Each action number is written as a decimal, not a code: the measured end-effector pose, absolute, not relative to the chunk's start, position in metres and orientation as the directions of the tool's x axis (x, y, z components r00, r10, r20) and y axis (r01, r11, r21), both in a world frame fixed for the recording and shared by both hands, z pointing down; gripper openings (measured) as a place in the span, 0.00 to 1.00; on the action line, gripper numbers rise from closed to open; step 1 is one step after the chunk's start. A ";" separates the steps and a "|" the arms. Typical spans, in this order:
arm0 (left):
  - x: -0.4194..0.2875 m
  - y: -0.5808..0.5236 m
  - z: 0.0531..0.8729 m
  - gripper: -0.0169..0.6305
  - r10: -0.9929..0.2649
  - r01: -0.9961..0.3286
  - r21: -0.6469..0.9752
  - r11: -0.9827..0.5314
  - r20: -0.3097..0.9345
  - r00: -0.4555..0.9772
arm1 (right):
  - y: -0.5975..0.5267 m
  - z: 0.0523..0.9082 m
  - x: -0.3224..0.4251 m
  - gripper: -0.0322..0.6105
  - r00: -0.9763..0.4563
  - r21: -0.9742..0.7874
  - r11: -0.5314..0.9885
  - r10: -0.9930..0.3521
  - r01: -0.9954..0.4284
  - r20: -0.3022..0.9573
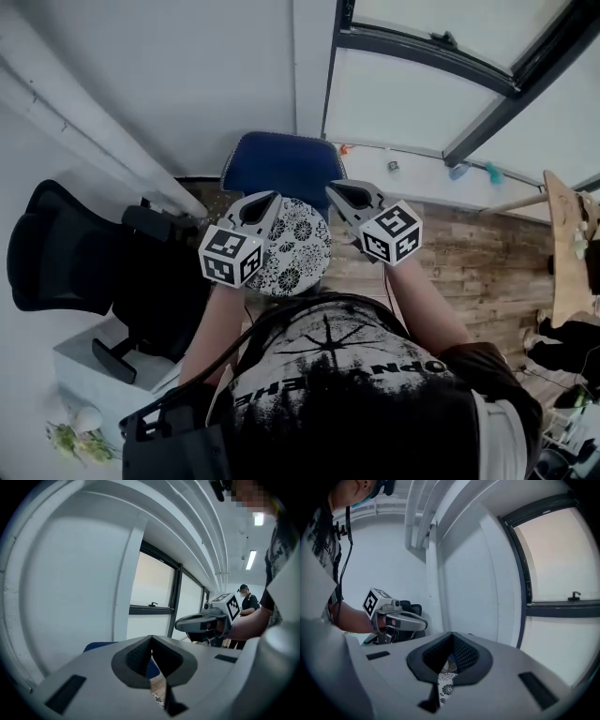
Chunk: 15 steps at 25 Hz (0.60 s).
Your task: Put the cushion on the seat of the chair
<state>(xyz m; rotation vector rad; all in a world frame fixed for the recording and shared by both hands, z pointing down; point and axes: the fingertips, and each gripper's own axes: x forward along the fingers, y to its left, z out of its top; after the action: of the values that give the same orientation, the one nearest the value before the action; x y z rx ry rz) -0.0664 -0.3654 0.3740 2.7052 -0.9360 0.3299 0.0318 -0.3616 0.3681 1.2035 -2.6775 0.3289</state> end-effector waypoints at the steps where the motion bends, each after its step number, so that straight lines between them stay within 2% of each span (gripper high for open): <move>1: -0.067 -0.366 0.373 0.05 -0.573 -0.630 0.162 -0.759 0.293 0.765 | -0.362 0.366 0.033 0.08 -0.653 -0.117 0.647 -0.714 -0.753 0.254; 15: -0.066 -0.364 0.380 0.05 -0.573 -0.634 0.133 -0.762 0.318 0.756 | -0.360 0.379 0.046 0.08 -0.621 -0.109 0.618 -0.733 -0.778 0.276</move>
<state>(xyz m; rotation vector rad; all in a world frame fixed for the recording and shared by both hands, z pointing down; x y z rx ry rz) -0.0664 -0.3644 0.3798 2.7215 -0.9500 0.3808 0.0460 -0.3595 0.3788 1.2484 -2.6381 0.3229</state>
